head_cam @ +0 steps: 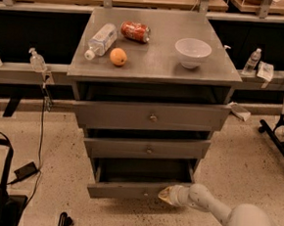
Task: Close bottom drawer
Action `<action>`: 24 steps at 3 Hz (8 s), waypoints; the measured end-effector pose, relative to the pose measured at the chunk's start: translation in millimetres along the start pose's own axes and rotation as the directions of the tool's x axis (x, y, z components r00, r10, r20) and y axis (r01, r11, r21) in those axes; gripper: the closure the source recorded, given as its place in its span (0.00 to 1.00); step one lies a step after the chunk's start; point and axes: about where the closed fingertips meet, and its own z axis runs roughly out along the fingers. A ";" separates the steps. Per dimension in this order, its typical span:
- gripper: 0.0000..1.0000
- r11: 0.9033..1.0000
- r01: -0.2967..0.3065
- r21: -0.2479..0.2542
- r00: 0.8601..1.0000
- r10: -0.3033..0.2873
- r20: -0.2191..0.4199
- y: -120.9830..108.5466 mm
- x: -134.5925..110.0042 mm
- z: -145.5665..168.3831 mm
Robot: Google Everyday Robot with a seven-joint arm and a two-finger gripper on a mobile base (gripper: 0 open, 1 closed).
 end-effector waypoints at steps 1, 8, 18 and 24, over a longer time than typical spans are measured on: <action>1.00 1.000 0.000 0.000 1.000 0.000 0.000 1.0 0.4 -0.6; 1.00 0.997 0.002 0.080 0.992 -0.012 0.127 -11.0 -17.3 30.2; 1.00 0.986 -0.126 0.107 0.972 0.101 0.214 -25.5 -7.1 46.9; 1.00 0.974 -0.077 0.214 0.983 0.039 0.178 -80.1 8.7 53.9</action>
Offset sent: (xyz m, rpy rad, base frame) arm 0.0488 -0.0224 -0.0006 0.0856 -0.0526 -0.1060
